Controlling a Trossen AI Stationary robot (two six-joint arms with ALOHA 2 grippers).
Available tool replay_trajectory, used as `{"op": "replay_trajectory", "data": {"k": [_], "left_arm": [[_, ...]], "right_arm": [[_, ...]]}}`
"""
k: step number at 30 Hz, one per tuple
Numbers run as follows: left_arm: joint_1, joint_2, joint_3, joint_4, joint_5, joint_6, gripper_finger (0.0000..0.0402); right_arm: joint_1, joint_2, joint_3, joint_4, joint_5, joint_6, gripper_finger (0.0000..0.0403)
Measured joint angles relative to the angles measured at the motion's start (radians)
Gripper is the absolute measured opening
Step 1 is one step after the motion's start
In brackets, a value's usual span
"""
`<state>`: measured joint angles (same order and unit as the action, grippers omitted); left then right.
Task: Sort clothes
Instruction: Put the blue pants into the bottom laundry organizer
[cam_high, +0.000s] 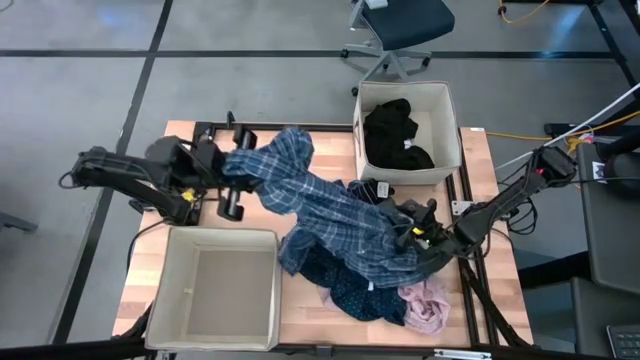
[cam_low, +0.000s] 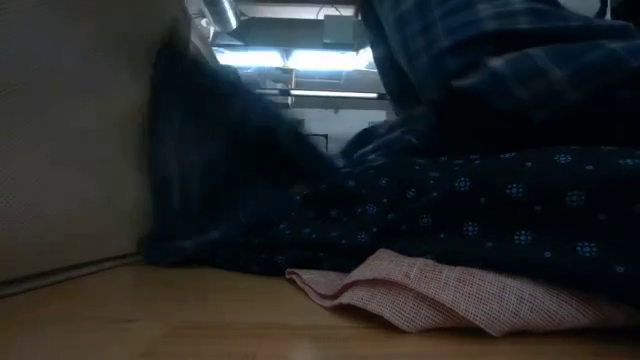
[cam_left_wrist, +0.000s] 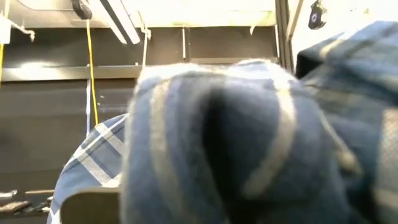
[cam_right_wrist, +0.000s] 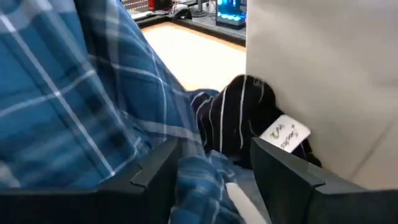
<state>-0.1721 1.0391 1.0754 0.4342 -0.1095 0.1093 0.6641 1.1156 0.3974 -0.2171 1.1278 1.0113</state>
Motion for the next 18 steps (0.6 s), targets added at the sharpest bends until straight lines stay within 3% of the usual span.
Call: {"op": "replay_trajectory", "data": {"k": [9, 18], "left_arm": [[-0.055, -0.004, 0.294, -0.368, -0.099, 0.006, 0.0001], [-0.215, -0.023, 0.573, -0.711, -0.289, -0.056, 0.0001]], "right_arm": [[0.003, -0.061, 0.133, 0.0, 0.038, -0.318, 0.0202], [0.002, -0.061, 0.156, -0.022, 0.089, -0.367, 0.0202]]}}
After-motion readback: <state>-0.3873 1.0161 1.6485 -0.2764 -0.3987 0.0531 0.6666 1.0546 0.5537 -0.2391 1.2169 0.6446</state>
